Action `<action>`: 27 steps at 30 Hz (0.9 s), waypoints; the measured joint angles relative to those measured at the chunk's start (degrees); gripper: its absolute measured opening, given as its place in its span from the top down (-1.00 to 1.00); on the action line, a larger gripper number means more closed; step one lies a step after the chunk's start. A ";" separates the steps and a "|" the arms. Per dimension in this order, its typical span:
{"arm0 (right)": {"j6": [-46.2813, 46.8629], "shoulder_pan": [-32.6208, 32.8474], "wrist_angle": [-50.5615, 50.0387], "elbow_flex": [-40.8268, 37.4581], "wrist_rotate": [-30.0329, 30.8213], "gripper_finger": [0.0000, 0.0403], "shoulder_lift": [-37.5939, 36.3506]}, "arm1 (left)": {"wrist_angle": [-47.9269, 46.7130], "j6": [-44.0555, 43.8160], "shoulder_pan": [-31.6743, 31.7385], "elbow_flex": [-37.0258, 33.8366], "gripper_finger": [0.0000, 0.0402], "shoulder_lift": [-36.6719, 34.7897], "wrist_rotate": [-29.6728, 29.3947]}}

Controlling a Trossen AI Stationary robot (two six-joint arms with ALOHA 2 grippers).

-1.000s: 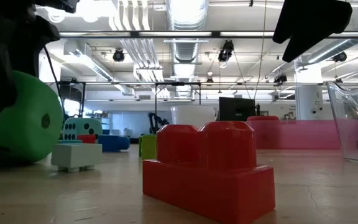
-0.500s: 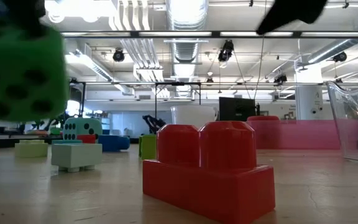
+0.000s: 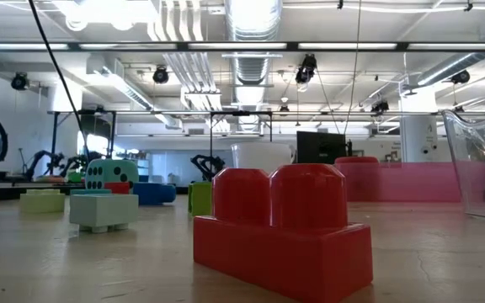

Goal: Pick & Place Toys
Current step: Put the green dice into the red bin

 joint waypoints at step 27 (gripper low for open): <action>-5.95 0.00 -0.54 8.20 3.44 -0.80 -0.02 | 8.18 0.86 1.32 0.13 0.50 -1.71 0.00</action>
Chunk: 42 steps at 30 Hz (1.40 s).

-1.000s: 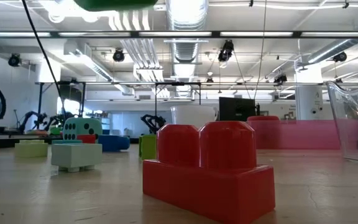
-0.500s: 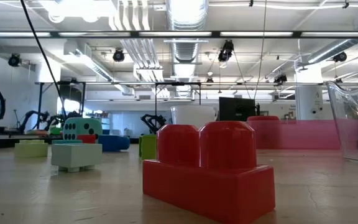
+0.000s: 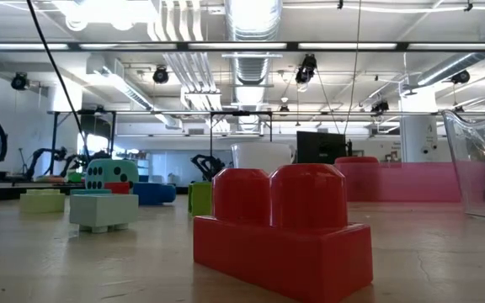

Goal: Pick & Place Toys
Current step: Put the green dice into the red bin

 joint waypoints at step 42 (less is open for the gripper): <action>-5.07 -2.86 0.08 -0.04 -0.20 0.12 0.15 | 13.23 5.30 1.34 0.03 0.61 -0.02 5.49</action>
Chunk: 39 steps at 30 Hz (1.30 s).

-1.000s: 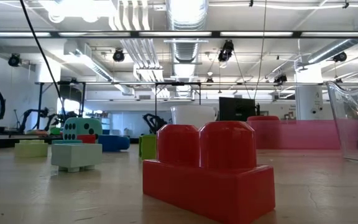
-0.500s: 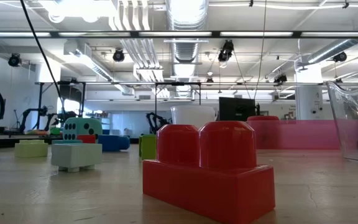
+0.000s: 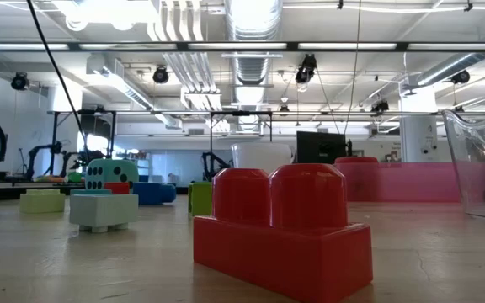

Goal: Pick & Place Toys
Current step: Put the green dice into the red bin

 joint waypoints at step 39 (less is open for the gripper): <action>20.24 -0.28 -9.73 -0.09 -6.00 0.40 0.13 | -8.98 -7.38 0.57 0.02 -0.65 -3.21 -1.11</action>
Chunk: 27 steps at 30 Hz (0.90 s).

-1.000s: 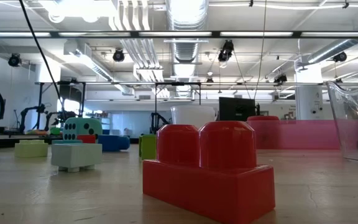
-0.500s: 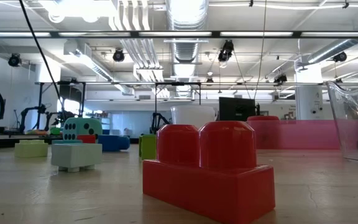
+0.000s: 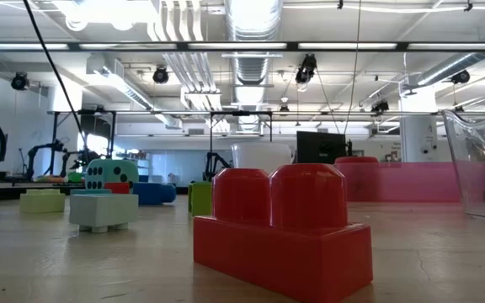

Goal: Pick & Place Toys
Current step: Put the green dice into the red bin

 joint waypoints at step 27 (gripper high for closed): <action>13.24 -16.96 -40.23 0.02 -7.46 0.43 -13.15 | -23.80 -12.45 0.39 -0.11 -0.42 -5.44 3.82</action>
